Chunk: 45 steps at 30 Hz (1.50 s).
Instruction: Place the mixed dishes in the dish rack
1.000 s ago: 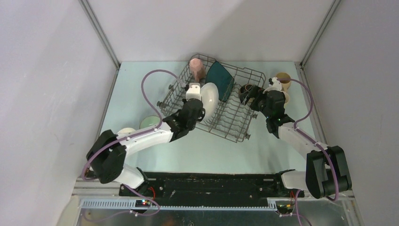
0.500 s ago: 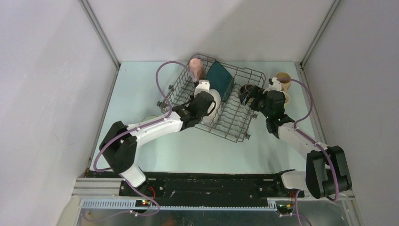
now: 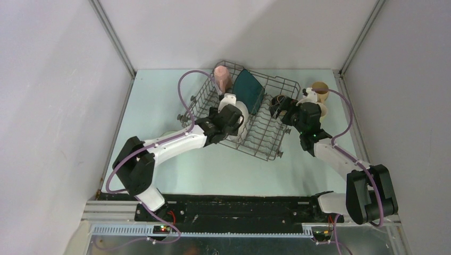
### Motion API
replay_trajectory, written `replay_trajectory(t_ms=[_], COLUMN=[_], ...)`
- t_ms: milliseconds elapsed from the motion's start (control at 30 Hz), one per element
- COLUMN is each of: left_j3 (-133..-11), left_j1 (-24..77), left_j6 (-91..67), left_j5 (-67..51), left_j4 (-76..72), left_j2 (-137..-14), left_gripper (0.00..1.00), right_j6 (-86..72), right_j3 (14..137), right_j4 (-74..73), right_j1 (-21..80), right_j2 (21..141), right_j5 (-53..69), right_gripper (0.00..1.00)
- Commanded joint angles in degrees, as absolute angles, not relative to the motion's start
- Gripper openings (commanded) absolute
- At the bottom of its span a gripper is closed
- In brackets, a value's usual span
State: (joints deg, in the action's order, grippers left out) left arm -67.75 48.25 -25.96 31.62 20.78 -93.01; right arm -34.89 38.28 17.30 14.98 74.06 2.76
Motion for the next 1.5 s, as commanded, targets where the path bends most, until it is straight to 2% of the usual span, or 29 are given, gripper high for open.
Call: replay_trajectory(t_ms=[0, 100, 267, 500, 667, 833, 1000, 1200, 1467], left_j3=[-68.5, -65.6, -60.9, -49.4, -43.5, -39.2, -36.3, -34.9, -32.8], left_j1=[46.7, 45.3, 42.7, 31.6, 25.4, 21.9, 21.9, 21.9, 21.9], left_j6=[-25.0, -23.7, -22.3, -23.9, -29.1, -33.4, -31.7, -32.4, -33.2], left_j5=[31.3, 29.0, 25.7, 13.7, 10.5, 5.1, 4.7, 3.9, 4.6], left_j4=[23.2, 22.4, 24.4, 19.6, 15.0, 9.2, 8.2, 10.7, 9.3], left_j2=[-88.7, -83.0, -74.5, -58.3, -53.3, -51.6, -45.4, -41.2, -37.1], left_gripper=[0.78, 0.85, 0.90, 0.91, 0.91, 0.90, 0.90, 0.90, 0.90], right_j6=[-33.4, -33.3, -33.8, -40.4, -40.3, -41.7, -48.9, -52.1, -53.8], right_j3=[38.3, 38.3, 38.3, 42.3, 44.0, 45.9, 49.4, 51.8, 54.8], right_j4=[18.3, 17.8, 17.0, 5.0, -3.2, -8.9, -15.9, -16.1, -14.5], right_j1=[15.6, 15.7, 15.8, 14.7, 10.3, 1.1, -6.5, -11.4, -11.1], right_j2=[72.0, 71.8, 71.2, 70.4, 68.0, 65.7, 68.1, 75.2, 84.4], right_j5=[0.1, -2.1, -4.1, -15.9, -14.7, -12.0, -14.5, -9.9, -11.6], right_gripper=[0.98, 0.99, 0.99, 1.00, 1.00, 0.99, 0.85, 0.75, 0.72])
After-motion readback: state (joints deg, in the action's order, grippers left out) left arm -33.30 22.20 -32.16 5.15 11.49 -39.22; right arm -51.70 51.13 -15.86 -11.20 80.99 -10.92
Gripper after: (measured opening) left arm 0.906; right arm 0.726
